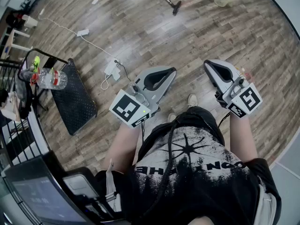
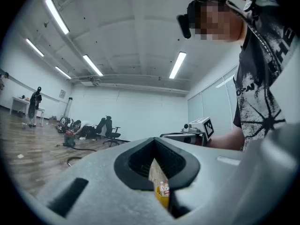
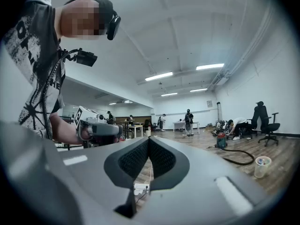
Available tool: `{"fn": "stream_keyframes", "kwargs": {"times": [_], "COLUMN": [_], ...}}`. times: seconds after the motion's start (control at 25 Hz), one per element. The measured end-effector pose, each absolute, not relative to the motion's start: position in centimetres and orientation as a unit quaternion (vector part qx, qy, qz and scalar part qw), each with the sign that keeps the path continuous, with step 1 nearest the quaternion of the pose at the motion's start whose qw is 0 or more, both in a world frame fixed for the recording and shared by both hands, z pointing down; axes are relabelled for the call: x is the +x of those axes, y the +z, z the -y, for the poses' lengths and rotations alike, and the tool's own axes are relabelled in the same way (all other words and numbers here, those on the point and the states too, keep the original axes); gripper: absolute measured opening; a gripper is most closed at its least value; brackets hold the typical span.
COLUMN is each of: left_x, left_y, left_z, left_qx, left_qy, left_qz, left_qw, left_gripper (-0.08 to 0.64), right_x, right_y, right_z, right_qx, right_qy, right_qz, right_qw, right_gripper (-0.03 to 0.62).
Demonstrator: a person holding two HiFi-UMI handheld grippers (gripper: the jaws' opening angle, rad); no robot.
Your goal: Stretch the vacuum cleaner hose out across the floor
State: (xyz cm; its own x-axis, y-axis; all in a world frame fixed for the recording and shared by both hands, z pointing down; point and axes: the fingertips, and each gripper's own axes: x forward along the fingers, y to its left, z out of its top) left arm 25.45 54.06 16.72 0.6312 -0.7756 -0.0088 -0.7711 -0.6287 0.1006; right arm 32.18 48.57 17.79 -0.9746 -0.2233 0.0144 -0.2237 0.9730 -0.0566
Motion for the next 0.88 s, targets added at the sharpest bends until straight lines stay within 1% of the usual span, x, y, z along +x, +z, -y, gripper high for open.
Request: {"fn": "stream_keyframes", "kwargs": {"times": [0.36, 0.6, 0.88], "left_x": [25.3, 24.3, 23.9], "left_y": [16.4, 16.0, 16.0], "left_z": [-56.6, -57.5, -57.6], "left_qx": [0.906, 0.906, 0.904], "left_qy": [-0.033, -0.036, -0.037], "left_qz": [0.419, 0.419, 0.424], "left_qw": [0.048, 0.052, 0.048], "left_gripper": [0.0, 0.0, 0.0], "right_x": [30.9, 30.1, 29.4], "right_y": [16.7, 15.5, 15.4], "right_z": [-51.0, -52.4, -52.7], "right_qx": [0.107, 0.093, 0.087], "right_qy": [0.019, 0.04, 0.03], "right_qz": [0.994, 0.995, 0.996], "right_qw": [0.005, -0.015, -0.006], "right_gripper": [0.008, 0.008, 0.008]}}
